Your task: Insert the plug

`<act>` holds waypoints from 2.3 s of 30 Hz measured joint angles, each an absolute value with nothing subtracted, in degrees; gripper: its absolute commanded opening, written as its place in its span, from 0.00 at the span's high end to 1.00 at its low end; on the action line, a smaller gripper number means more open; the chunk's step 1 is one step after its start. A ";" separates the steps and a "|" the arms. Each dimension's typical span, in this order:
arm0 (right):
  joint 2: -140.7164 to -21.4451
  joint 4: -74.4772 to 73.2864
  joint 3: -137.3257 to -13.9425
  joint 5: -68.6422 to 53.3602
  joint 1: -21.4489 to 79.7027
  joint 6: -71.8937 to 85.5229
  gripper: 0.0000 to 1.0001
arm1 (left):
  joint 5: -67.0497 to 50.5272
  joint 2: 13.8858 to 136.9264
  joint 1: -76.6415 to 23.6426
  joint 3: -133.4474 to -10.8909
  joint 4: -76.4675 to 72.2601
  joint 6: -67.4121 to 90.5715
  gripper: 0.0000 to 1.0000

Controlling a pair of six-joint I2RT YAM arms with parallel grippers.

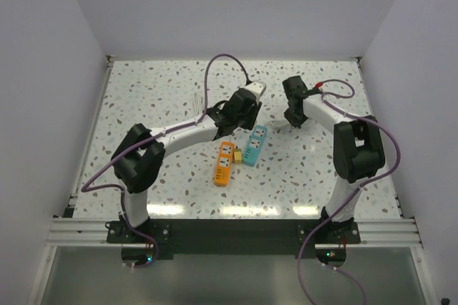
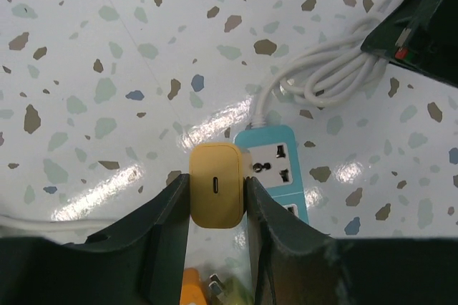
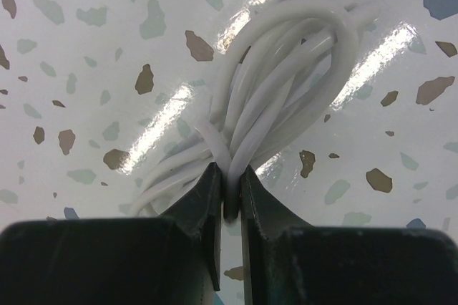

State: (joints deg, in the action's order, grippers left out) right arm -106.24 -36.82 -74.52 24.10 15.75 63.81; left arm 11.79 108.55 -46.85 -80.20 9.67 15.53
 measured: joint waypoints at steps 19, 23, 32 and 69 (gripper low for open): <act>-105.25 -39.86 -78.11 21.43 14.98 56.62 1.00 | 17.78 109.97 -54.15 -81.17 4.78 20.43 1.00; -105.25 -39.05 -77.62 20.86 14.94 56.45 1.00 | 20.10 110.15 -54.41 -80.77 4.64 20.43 1.00; -105.27 -37.54 -74.76 19.33 14.94 55.79 1.00 | 24.53 110.91 -54.52 -79.79 4.19 19.46 1.00; -106.50 -36.32 -74.52 17.96 14.44 55.31 1.00 | 26.13 112.71 -56.40 -79.77 5.63 18.98 1.00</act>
